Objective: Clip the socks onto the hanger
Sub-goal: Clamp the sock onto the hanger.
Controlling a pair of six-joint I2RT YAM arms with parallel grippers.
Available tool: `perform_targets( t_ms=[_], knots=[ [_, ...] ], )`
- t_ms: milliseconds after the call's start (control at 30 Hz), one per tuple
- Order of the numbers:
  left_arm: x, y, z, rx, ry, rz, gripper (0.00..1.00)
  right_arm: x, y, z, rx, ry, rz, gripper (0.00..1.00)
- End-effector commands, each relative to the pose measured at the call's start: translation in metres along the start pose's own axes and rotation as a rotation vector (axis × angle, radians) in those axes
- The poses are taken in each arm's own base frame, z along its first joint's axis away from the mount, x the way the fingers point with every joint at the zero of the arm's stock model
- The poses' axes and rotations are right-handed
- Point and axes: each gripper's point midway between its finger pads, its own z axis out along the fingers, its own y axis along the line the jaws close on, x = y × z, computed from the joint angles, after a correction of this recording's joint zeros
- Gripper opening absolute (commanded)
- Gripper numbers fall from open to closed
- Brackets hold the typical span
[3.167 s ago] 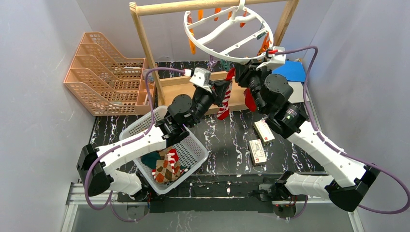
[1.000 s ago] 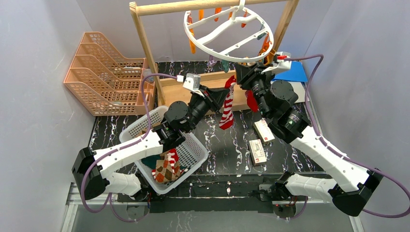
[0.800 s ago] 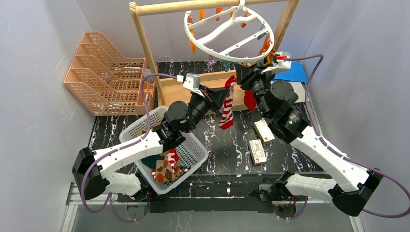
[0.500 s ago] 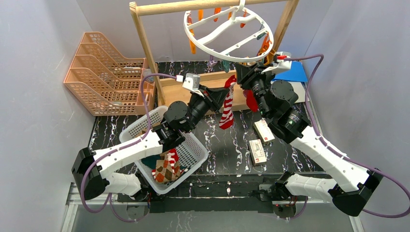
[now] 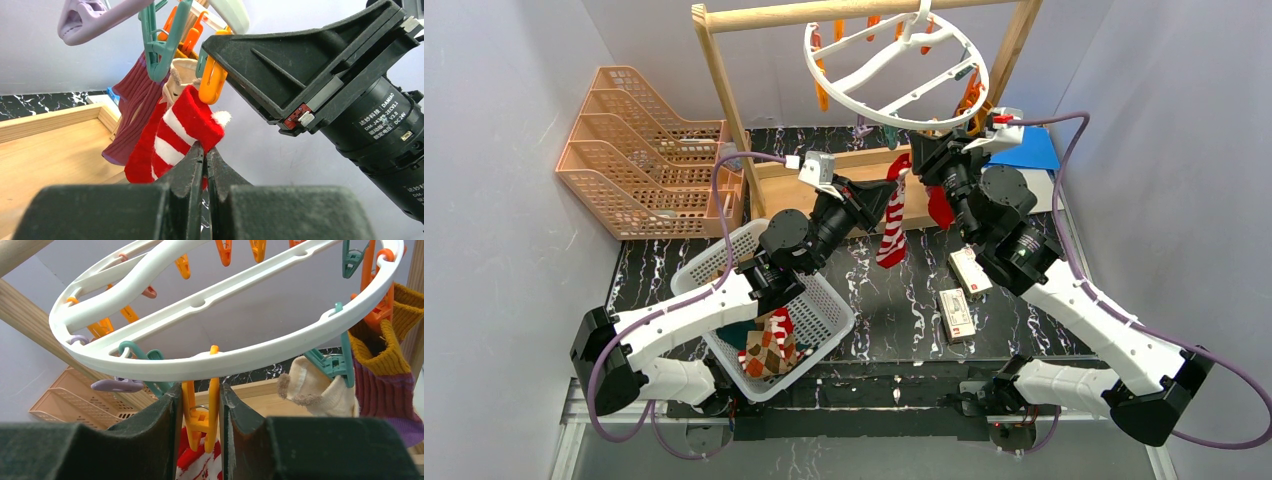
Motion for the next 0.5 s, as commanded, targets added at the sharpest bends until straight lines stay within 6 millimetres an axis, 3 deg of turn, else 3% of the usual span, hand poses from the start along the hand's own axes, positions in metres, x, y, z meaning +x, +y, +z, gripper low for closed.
perform_targets(
  t_ms=[0,467],
  knots=[
    [-0.0428,-0.0175,-0.0044,0.039,-0.093,-0.039,0.0,-0.0103,0.0007,0.002,0.001,-0.041,0.011,0.01],
    [-0.0465,-0.0253,-0.0023,0.069,-0.099,-0.061,0.0,-0.0039,0.0022,0.0051,-0.001,-0.026,0.026,0.01]
  ],
)
